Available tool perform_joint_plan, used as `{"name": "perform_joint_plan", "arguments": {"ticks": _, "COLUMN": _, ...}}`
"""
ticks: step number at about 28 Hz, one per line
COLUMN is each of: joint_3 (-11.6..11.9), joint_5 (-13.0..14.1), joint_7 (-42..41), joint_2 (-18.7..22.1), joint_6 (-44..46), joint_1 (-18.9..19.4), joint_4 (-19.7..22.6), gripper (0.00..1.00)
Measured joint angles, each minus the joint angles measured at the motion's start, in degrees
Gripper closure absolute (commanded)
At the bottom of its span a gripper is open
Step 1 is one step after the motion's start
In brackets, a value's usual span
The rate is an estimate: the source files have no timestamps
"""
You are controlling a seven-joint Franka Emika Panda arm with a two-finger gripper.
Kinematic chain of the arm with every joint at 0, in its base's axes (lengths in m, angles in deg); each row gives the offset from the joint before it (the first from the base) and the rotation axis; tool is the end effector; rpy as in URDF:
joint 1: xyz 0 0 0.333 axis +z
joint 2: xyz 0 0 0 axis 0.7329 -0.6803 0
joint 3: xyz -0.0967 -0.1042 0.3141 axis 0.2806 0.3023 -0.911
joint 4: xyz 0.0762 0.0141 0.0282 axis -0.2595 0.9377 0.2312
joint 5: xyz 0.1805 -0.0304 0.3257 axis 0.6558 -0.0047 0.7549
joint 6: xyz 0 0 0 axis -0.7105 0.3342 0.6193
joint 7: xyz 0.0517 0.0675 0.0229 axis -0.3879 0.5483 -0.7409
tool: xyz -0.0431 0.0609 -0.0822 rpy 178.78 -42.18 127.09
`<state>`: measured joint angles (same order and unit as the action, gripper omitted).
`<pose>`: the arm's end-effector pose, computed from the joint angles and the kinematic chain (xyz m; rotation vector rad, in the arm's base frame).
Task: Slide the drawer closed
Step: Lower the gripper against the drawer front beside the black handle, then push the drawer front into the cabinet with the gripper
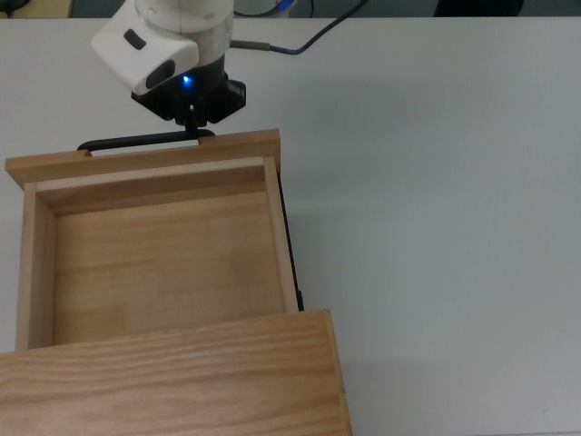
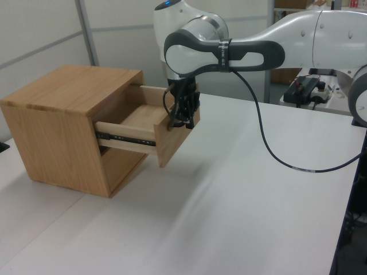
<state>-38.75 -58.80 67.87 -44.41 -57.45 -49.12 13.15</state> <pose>0.6519 0.0040 0.5830 3.0170 0.0923 0.0012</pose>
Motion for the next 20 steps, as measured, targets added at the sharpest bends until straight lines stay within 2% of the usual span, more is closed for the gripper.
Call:
{"name": "perform_joint_plan", "arguments": {"ticks": 12, "joint_3": 0.0, "joint_5": 0.0, "joint_7": 0.09, "joint_2": -1.93, "joint_6": -10.69, "joint_1": 0.04, "joint_4": 0.27, "gripper": 1.0}}
{"name": "perform_joint_plan", "arguments": {"ticks": 20, "joint_3": -0.09, "joint_5": 0.0, "joint_7": 0.09, "joint_2": -3.98, "joint_6": -26.65, "joint_1": 0.43, "joint_4": 0.88, "gripper": 1.0}}
